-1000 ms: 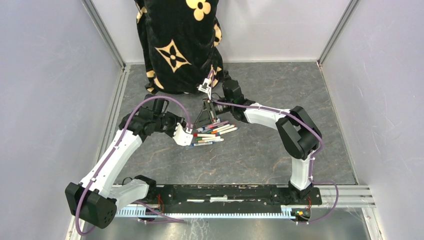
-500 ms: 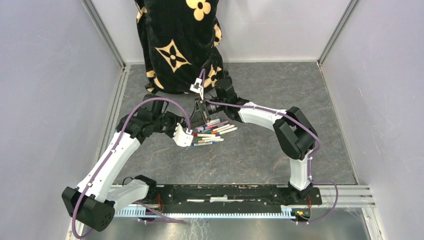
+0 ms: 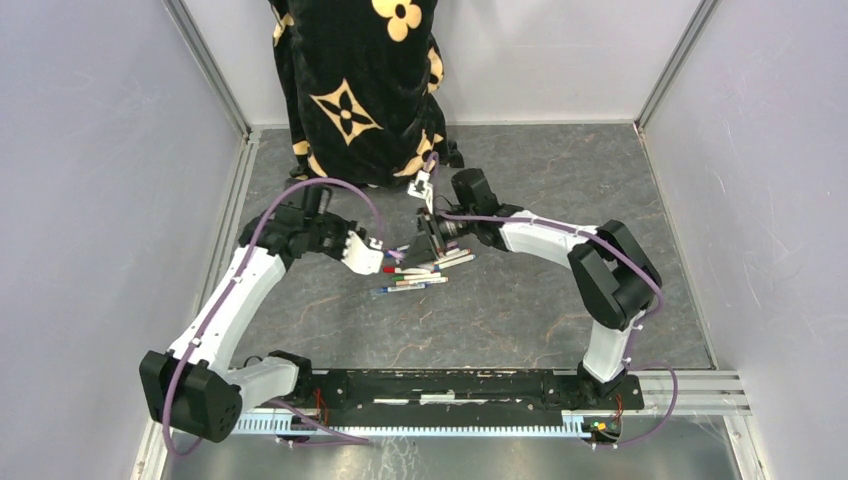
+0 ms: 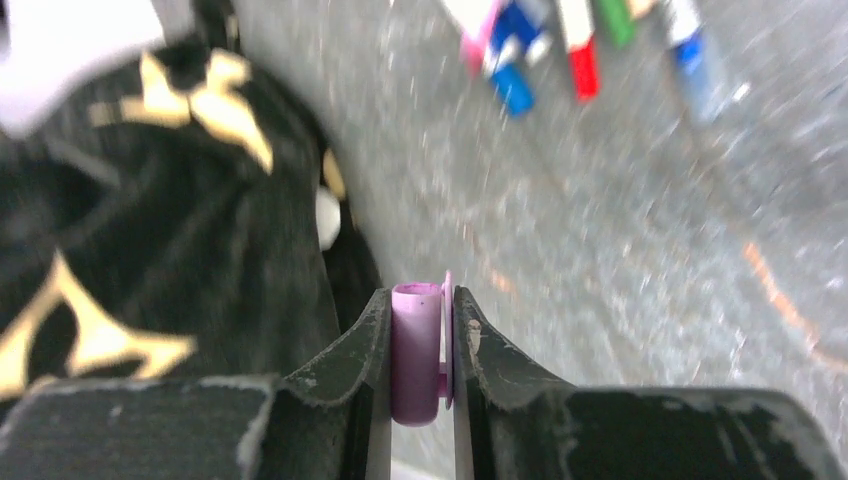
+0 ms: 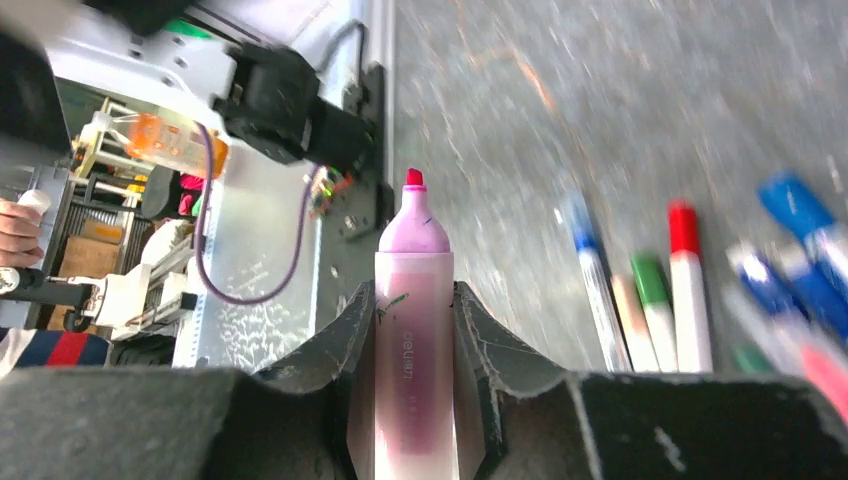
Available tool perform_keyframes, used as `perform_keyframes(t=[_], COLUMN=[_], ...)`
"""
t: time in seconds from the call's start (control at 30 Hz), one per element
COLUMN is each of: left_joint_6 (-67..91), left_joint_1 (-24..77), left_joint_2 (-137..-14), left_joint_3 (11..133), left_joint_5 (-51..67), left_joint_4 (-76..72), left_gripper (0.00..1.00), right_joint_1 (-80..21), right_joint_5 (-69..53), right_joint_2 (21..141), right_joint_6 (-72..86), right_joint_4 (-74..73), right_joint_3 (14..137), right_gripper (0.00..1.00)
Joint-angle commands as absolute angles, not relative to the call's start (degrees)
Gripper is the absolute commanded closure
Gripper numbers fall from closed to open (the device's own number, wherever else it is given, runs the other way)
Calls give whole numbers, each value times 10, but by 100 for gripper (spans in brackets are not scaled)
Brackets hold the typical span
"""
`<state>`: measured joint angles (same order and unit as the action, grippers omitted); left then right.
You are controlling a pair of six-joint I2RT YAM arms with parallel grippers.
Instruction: Open the pen caps
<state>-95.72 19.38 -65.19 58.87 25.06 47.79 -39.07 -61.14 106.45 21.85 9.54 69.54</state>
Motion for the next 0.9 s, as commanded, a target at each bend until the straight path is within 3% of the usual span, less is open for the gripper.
perform_keyframes(t=[0.0, 0.2, 0.53, 0.87], left_joint_6=[-996, -926, -639, -582], left_joint_1=[114, 115, 144, 126], left_joint_2=[-668, -684, -809, -894], left_joint_3=[609, 592, 601, 556], left_joint_5=[203, 204, 164, 139], left_joint_4=[437, 416, 376, 315], left_gripper=[98, 98, 98, 98], right_joint_1=[-352, -294, -188, -174], right_joint_5=[-608, -537, -69, 39], right_joint_2=[1019, 985, 934, 922], right_joint_6=[140, 96, 67, 68], right_joint_4=[11, -53, -117, -77], right_joint_3=[625, 607, 566, 479], right_gripper=[100, 100, 99, 94])
